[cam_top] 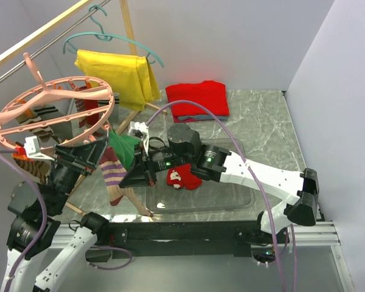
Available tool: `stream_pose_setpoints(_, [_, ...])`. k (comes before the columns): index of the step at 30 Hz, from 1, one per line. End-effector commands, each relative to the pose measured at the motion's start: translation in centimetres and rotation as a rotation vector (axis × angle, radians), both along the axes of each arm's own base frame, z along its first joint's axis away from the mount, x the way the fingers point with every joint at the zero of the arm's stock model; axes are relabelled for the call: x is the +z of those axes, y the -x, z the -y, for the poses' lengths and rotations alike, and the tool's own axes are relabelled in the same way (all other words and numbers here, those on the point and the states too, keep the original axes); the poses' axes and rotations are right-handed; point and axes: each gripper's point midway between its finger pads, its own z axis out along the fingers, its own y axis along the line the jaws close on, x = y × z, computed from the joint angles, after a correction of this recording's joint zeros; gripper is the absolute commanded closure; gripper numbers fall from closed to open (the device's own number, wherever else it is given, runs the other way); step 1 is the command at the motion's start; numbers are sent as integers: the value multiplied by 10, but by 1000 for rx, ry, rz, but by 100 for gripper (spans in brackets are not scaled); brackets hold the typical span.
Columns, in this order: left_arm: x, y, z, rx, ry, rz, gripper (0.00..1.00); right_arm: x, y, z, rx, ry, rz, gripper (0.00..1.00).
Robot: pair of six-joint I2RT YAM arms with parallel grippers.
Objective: Remove the socks clipped to the hanger
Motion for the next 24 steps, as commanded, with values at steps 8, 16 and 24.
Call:
stream_pose_setpoints(8, [-51, 55, 3, -135, -168, 6, 4, 19, -34, -13, -72, -35, -48, 100])
stream_pose_setpoints(16, [-90, 63, 7, -183, -158, -68, 4, 39, -31, -14, -29, -71, -58, 99])
stream_pose_setpoints(24, [-97, 61, 16, -229, -137, -63, 7, 49, -23, -10, 9, -105, -81, 98])
